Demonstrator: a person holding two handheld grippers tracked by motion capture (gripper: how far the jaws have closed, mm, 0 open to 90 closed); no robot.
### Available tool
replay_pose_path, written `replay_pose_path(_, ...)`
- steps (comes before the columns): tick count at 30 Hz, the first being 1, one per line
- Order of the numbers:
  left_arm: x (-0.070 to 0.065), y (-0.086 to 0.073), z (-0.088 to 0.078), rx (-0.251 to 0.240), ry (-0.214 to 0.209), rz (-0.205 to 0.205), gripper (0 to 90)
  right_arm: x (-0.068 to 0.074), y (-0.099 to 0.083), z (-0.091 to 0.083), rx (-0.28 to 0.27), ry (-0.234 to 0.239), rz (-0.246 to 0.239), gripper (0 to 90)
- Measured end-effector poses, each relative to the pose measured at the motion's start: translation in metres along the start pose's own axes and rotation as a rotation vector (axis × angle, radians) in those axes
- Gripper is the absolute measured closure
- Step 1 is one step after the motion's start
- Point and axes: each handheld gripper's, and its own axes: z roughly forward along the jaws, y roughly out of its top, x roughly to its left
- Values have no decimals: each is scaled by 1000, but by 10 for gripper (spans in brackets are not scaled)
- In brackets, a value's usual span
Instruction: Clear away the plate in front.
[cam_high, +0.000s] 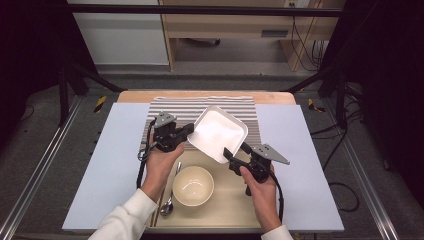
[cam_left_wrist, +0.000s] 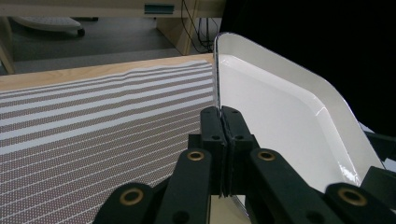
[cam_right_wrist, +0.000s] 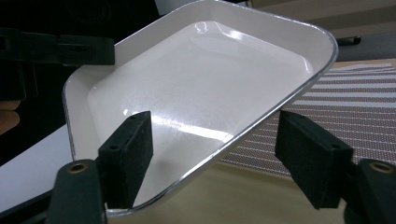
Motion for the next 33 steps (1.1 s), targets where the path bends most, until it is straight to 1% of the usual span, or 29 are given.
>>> replay_pose_path(1, 0, 0, 0, -2, 5, -1, 887, 1, 0, 0, -1, -4, -13, 342)
replay_pose_path(4, -1, 0, 1, -3, 23, 0, 886, 2, 0, 1, -4, -30, -30, 409)
replay_pose_path(9, -5, -6, 1, 1, 40, -7, 882, 0, 2, 2, -19, -67, 1, 623)
replay_pose_path(10, -5, -8, 1, -1, 39, -10, 880, -2, 3, 1, -20, -75, 5, 647)
replay_pose_path(12, -6, -11, 0, 2, 22, -27, 873, -3, 7, 1, -30, -99, 10, 707)
replay_pose_path(15, -9, -15, 0, -4, 9, -32, 867, -4, 12, 0, -76, -144, 2, 799)
replay_pose_path(18, -10, -18, 0, -13, -5, -39, 860, -5, 20, 1, -111, -160, 26, 852)
replay_pose_path(20, -11, -19, 0, -28, -15, -40, 852, -5, 25, 1, -129, -161, 43, 873)
replay_pose_path(21, -12, -20, -1, -31, -19, -30, 841, -5, 28, 2, -132, -169, 34, 878)
replay_pose_path(23, -15, -21, -2, -54, -27, 2, 803, -5, 32, 2, -140, -179, 40, 886)
replay_pose_path(25, -17, -21, -5, -80, -26, 26, 701, -8, 37, 3, -138, -176, 53, 889)
replay_pose_path(27, -18, -22, -11, -109, -30, 44, 623, -12, 40, 3, -124, -187, 63, 889)
replay_pose_path(31, -11, -23, -24, -155, -10, 59, 446, -24, 43, -2, -79, -225, 69, 889)
replay_pose_path(33, -6, -24, -30, -164, 13, 86, 373, -29, 42, -7, -58, -246, 78, 890)
